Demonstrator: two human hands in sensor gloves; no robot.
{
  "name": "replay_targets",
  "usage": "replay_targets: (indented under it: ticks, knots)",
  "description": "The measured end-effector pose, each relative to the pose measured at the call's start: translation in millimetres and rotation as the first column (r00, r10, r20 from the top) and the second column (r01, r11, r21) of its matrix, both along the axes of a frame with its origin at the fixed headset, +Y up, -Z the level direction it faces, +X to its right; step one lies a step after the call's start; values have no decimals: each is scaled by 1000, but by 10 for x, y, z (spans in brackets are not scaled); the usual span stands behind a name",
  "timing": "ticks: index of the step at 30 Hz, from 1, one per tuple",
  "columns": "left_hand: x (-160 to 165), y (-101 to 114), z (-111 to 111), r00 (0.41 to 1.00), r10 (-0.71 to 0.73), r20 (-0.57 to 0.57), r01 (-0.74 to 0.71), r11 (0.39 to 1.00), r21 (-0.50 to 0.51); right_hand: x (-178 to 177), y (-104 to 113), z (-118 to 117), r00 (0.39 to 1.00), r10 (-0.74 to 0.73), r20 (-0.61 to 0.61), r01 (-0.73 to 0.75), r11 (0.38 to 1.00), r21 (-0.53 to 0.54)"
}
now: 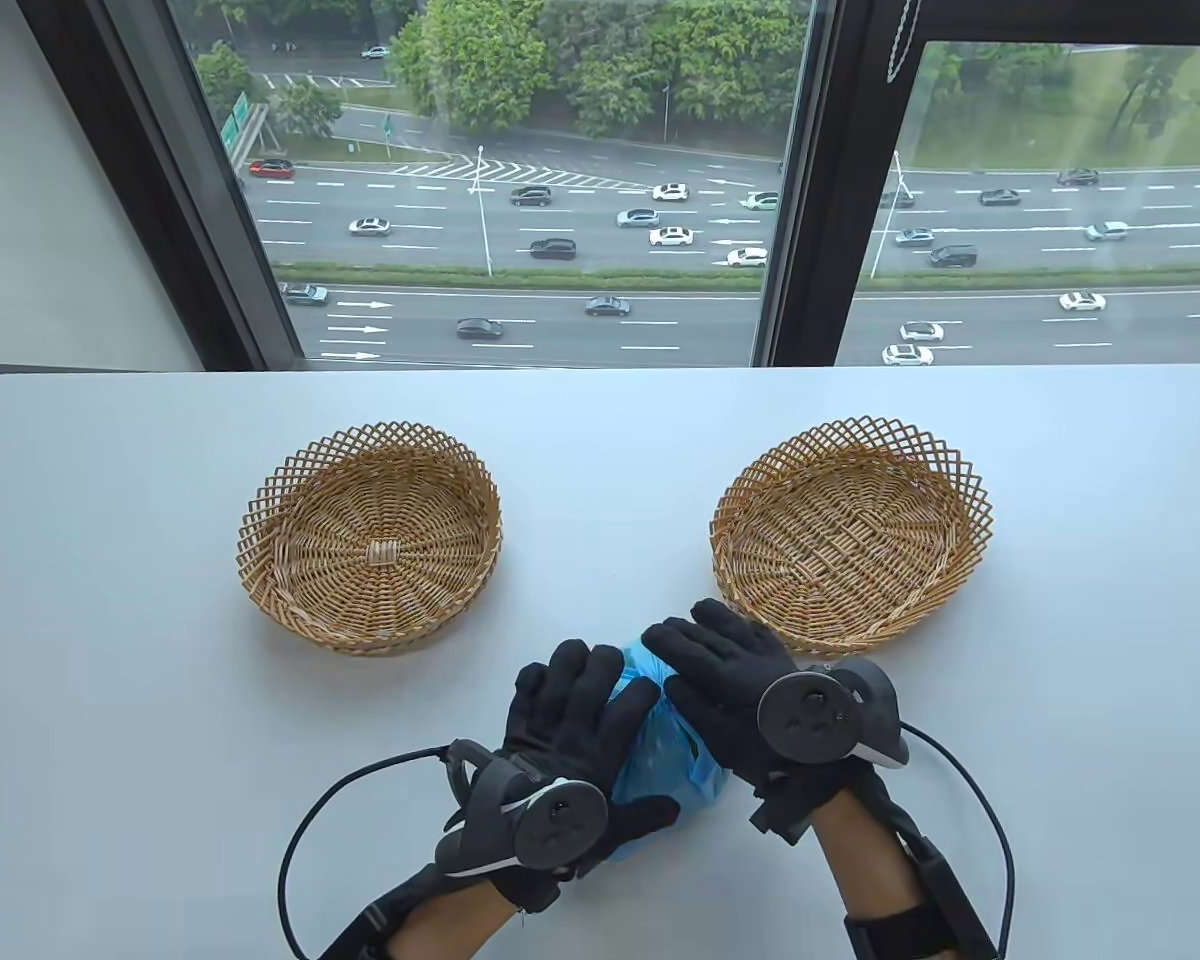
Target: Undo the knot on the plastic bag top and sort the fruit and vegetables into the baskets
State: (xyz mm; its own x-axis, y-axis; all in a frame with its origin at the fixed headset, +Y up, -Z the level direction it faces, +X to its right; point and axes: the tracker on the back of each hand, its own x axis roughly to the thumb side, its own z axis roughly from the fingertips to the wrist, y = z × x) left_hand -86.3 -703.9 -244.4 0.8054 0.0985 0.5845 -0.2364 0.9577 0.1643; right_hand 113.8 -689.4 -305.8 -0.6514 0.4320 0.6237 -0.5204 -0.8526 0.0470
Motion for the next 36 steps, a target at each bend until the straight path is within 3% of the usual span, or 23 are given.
replay_targets:
  ticks: [6,10,24,27,31,33,36]
  knots:
    - [-29,-22,-46,999,-35,-34,34,999,-6,-59,-68,-18,997,62,-40,-65,995,-75]
    - [-83,0,-79,997,-51,-51,51,999,-6,-47,-64,6,995,95,-11,-95,993,-66]
    - [-258,-12,-244,985,-64,-157,59,998,-34,210,62,61,995,59,77,-51,994,-99]
    - [-297,57,-238,989,24,-145,-27,999,-24,307,102,70,991,61,123,-53,996,-68]
    - [-298,200,-190,975,194,-108,-181,976,119,342,104,73,982,135,133,-123,988,-94]
    - [-264,191,-243,968,226,-108,-219,973,72,318,83,72,977,178,118,-163,979,-123]
    - [-224,69,-390,966,234,-109,-247,961,-126,260,41,70,973,211,93,-196,969,-147]
